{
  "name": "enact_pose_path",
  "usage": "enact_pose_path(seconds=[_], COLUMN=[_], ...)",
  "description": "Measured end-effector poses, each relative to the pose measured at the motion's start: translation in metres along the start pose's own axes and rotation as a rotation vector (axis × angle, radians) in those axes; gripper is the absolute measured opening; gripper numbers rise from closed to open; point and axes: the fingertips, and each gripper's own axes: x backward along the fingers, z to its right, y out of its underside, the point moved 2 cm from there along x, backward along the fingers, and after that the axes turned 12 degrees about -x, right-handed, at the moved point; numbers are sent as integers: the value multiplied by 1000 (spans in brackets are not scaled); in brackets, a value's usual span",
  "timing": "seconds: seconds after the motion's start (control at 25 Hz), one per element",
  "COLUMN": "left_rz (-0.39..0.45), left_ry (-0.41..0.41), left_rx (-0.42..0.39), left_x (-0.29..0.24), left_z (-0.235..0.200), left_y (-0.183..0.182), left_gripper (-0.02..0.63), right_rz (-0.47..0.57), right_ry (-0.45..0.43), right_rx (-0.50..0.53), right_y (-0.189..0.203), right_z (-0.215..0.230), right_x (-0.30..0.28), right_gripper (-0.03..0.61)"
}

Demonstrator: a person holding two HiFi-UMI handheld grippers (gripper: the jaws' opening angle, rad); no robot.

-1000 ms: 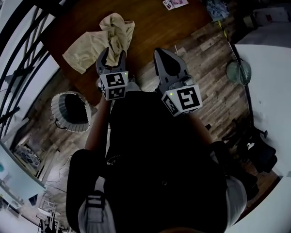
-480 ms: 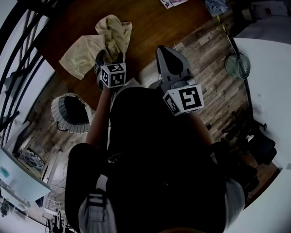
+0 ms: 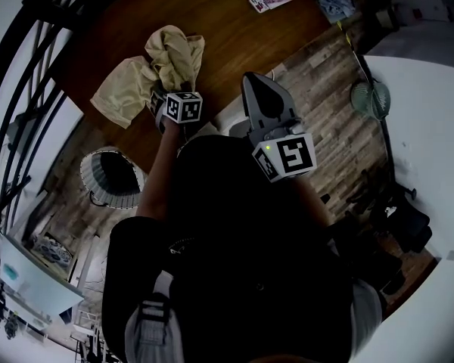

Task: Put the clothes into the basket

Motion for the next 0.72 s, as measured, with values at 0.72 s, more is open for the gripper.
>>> enact_pose_path(seconds=[0.72], left_rz=[57], left_ry=[-69], left_rx=[-88], left_x=[9], left_z=[-27], left_y=[11], left_gripper=[167], right_rz=[21], right_ry=[86], right_rx=[-44], right_y=[8], right_z=[16], right_x=[7], right_gripper=[11])
